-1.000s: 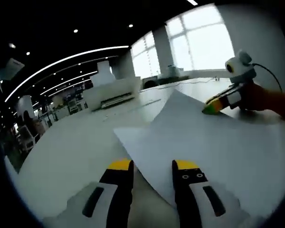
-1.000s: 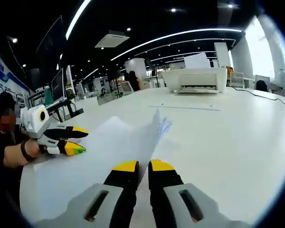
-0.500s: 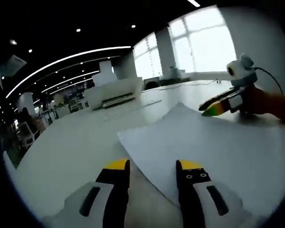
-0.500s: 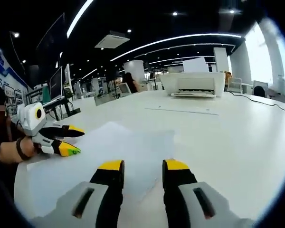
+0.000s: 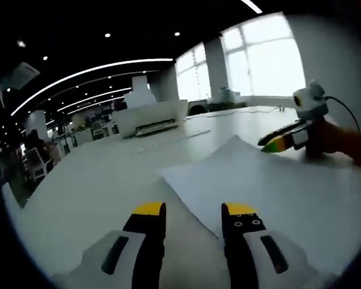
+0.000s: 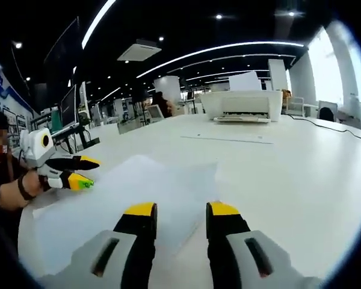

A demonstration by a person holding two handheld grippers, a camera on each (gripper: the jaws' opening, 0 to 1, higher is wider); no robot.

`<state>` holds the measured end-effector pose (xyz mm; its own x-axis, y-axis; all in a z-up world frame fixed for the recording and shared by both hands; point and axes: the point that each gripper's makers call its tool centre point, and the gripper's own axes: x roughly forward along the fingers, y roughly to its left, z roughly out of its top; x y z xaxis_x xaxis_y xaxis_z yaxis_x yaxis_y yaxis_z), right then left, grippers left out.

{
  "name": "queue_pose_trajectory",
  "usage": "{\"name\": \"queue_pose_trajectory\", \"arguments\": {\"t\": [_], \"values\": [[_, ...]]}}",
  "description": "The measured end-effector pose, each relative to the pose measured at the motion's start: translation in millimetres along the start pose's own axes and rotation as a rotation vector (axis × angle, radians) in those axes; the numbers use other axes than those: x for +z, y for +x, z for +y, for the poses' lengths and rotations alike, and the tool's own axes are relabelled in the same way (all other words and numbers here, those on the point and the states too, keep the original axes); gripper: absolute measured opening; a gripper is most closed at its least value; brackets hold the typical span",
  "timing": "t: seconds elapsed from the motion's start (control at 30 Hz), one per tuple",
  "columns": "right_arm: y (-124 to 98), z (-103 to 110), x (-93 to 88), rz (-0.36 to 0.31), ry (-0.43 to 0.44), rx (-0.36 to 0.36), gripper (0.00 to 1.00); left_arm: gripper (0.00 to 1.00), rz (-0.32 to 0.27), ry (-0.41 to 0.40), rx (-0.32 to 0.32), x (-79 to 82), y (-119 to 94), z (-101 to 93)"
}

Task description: Organize the stack of printing papers by aligning and flattening the scattered papers on the table

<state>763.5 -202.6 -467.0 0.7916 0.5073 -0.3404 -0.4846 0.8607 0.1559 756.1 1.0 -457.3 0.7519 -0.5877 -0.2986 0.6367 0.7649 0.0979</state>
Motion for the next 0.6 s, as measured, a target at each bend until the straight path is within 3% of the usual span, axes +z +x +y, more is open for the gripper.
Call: {"name": "queue_pose_trajectory", "arguments": {"t": [0.13, 0.47, 0.6], "values": [[-6, -2, -0.5, -0.007, 0.011, 0.002, 0.3, 0.45, -0.026, -0.071, -0.023, 5.2, -9, 6.4], [-23, -8, 3.9, -0.028, 0.011, 0.001, 0.38, 0.53, -0.069, -0.085, -0.075, 17.0, -28, 6.0], [-33, -5, 7.1, -0.036, 0.01, -0.007, 0.47, 0.64, -0.09, -0.091, -0.102, 23.6, -36, 2.7]]}}
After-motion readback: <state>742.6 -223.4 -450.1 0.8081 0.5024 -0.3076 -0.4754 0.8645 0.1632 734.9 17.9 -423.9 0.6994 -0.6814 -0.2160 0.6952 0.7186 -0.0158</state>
